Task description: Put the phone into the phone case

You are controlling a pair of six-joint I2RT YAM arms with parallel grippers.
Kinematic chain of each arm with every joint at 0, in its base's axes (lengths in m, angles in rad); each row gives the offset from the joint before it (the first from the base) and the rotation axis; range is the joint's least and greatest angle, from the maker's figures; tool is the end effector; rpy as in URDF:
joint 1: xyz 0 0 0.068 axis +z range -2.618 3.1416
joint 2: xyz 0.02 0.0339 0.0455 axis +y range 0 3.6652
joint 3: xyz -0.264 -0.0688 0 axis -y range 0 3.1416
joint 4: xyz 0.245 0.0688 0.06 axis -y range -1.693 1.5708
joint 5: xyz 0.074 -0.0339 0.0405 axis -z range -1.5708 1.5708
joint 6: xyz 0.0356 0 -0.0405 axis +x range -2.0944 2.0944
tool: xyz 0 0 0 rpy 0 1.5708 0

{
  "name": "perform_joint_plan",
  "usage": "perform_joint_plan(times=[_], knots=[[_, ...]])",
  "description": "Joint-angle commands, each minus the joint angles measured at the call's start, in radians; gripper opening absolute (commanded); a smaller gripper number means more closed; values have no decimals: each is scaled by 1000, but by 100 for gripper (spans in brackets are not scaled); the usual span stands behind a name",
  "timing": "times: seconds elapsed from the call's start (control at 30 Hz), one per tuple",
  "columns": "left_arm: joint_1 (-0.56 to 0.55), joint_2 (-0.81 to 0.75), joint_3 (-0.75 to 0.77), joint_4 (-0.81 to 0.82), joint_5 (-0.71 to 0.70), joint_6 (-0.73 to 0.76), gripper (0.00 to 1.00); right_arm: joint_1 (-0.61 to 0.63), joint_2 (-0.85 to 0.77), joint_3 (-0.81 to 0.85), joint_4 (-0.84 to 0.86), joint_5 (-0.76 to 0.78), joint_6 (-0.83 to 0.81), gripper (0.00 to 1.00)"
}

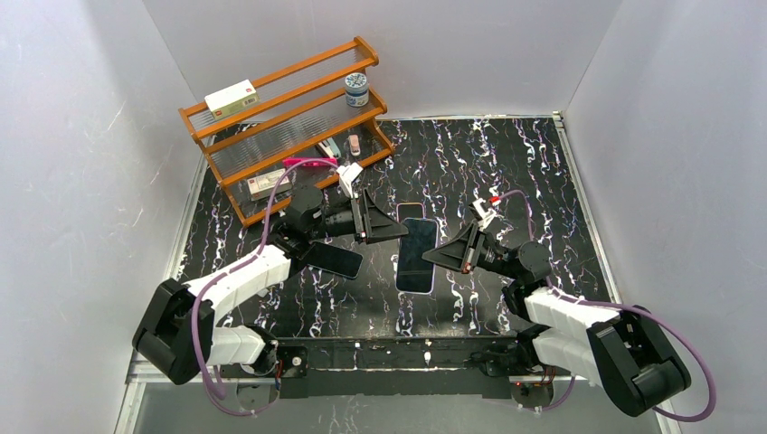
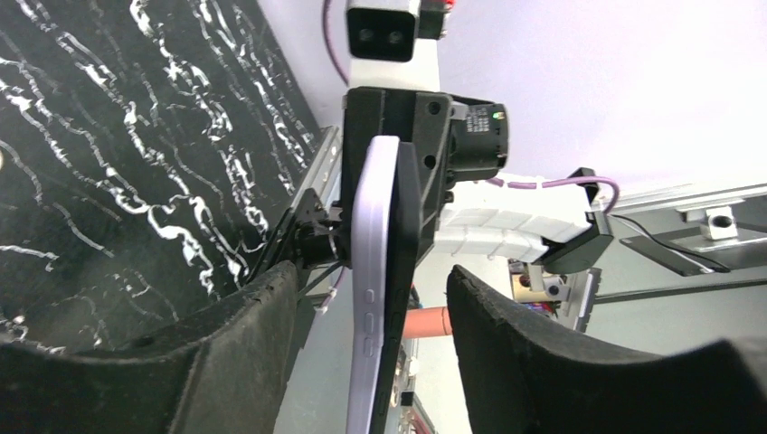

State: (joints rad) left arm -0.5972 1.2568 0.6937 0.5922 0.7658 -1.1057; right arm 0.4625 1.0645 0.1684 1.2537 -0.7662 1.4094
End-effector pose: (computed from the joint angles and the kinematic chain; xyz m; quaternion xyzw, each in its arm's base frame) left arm 0.2154 -0.1763 0.2874 0.0968 0.6929 -0.6720 0.2426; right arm 0.1547 0.1047 0.2254 -0.0322 0.6106 0.7399 0.2804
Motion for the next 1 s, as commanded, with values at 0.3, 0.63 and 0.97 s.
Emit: perform_joint_plan(times=[0.3,0.63,0.97], knots=[[-53,48,-53,236,5,-125,39,1,13,53,156,-35,36,1],[-66,65,-66,271,-15,-143,0,1,5,57,59,-30,-22,29],[-67,47,-70,214,-29,-103,15,1,-6,65,14,60,-18,8]])
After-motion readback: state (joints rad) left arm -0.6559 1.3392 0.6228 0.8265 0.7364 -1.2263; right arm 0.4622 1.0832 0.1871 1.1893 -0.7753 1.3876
